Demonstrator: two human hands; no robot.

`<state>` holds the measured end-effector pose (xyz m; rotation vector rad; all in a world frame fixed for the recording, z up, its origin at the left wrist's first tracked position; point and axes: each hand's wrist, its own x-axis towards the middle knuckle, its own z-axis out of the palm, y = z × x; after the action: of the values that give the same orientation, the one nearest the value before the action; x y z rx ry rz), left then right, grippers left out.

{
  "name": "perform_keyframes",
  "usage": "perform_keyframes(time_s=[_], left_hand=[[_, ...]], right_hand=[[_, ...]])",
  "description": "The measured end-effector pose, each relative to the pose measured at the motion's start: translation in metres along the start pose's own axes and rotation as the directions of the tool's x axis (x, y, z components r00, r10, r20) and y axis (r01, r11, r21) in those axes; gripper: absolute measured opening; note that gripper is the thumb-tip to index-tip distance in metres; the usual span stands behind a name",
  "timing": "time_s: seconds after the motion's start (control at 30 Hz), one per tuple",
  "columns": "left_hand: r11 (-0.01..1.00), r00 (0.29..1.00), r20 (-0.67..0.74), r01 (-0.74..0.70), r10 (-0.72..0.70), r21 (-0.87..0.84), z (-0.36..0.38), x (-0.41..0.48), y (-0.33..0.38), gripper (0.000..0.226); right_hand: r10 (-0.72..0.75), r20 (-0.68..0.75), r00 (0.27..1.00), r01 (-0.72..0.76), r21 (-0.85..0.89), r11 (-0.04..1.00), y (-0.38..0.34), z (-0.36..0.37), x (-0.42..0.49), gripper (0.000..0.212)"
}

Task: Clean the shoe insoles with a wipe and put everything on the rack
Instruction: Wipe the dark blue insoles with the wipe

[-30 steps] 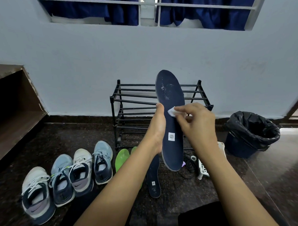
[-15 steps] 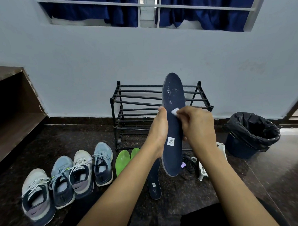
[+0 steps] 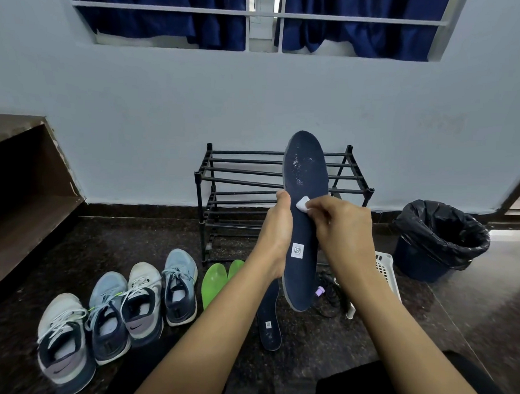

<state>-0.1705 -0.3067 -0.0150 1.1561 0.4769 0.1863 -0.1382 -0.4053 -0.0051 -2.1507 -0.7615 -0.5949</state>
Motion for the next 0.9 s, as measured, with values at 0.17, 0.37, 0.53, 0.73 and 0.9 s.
perform_keyframes(time_s=[0.17, 0.37, 0.53, 0.73, 0.9], left_hand=[[1.000, 1.000, 0.015, 0.009, -0.009, -0.021, -0.004, 0.003, 0.001, 0.058], [1.000, 1.000, -0.009, 0.002, -0.002, 0.012, 0.005, 0.000, -0.005, 0.061], [1.000, 1.000, 0.009, 0.022, -0.022, 0.001, 0.003, 0.001, -0.004, 0.062], [0.998, 0.999, -0.004, 0.050, -0.050, 0.041, 0.000, -0.003, -0.001, 0.062], [0.997, 0.999, -0.019, 0.048, -0.047, 0.058, 0.004, -0.005, -0.002, 0.059]], right_hand=[[-0.135, 0.057, 0.989, 0.139, -0.086, 0.987, -0.011, 0.006, -0.012, 0.014], [-0.036, -0.081, 0.996, 0.033, -0.043, 0.999, -0.007, 0.002, 0.000, 0.016], [-0.053, 0.021, 0.998, 0.054, -0.065, 0.996, -0.012, 0.002, -0.006, 0.020], [-0.097, 0.038, 0.995, 0.098, -0.019, 0.995, -0.010, 0.006, -0.009, 0.021], [-0.058, -0.027, 0.998, 0.059, 0.012, 0.998, -0.005, 0.007, 0.001, 0.013]])
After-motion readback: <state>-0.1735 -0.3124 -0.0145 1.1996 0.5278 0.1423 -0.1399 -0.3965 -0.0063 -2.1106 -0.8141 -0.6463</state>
